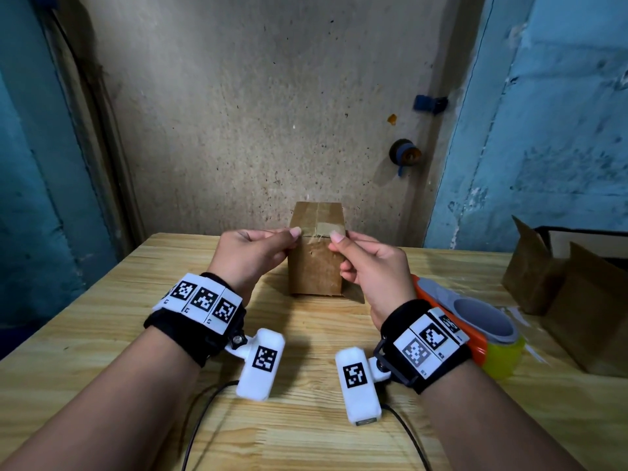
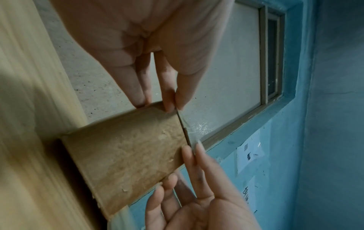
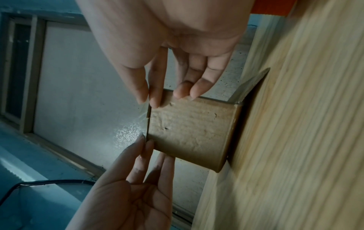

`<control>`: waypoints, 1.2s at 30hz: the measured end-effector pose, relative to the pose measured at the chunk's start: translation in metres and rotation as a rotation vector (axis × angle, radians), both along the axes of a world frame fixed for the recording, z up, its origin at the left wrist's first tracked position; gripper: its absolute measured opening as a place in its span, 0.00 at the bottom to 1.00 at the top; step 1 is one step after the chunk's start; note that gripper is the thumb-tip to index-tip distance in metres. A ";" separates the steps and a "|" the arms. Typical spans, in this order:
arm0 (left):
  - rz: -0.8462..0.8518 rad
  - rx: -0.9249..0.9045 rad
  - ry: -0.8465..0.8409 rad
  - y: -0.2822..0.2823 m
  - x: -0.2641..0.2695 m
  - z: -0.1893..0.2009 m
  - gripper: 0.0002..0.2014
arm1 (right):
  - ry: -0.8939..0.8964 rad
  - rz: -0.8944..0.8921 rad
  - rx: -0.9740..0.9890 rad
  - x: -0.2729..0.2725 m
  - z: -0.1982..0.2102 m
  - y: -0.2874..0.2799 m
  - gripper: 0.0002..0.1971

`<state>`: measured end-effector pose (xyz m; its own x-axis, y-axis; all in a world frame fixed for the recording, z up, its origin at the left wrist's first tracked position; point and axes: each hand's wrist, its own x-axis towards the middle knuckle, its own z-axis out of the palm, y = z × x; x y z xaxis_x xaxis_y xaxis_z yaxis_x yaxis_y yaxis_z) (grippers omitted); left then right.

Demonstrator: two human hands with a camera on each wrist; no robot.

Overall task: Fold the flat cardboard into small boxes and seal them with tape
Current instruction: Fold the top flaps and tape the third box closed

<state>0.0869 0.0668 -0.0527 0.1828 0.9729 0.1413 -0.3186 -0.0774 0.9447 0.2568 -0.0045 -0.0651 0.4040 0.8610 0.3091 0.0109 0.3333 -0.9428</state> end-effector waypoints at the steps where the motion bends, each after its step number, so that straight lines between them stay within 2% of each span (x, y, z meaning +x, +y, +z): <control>1: -0.002 -0.005 0.002 -0.001 0.000 0.000 0.17 | 0.000 0.001 -0.002 0.000 0.000 0.000 0.07; 4: -0.011 -0.026 -0.013 -0.002 0.001 0.000 0.14 | 0.004 0.006 -0.011 0.001 -0.001 0.000 0.08; 10: -0.008 -0.030 -0.053 -0.005 0.003 -0.002 0.20 | 0.024 0.023 -0.020 0.002 -0.004 0.003 0.03; 17: -0.043 -0.027 -0.035 -0.004 0.001 -0.003 0.26 | 0.048 0.034 -0.007 0.002 -0.004 0.004 0.07; 26: -0.089 -0.069 -0.046 -0.003 0.004 -0.004 0.22 | 0.049 0.031 -0.010 0.005 -0.008 0.007 0.01; 29: -0.089 -0.070 -0.032 -0.003 0.004 -0.005 0.20 | 0.047 0.036 -0.004 0.007 -0.010 0.010 0.04; 32: -0.099 -0.071 -0.021 -0.003 0.004 -0.006 0.13 | -0.009 -0.010 0.016 0.011 -0.013 0.016 0.07; 36: -0.117 -0.060 -0.018 -0.002 0.003 -0.007 0.17 | 0.015 0.004 0.012 0.011 -0.014 0.016 0.12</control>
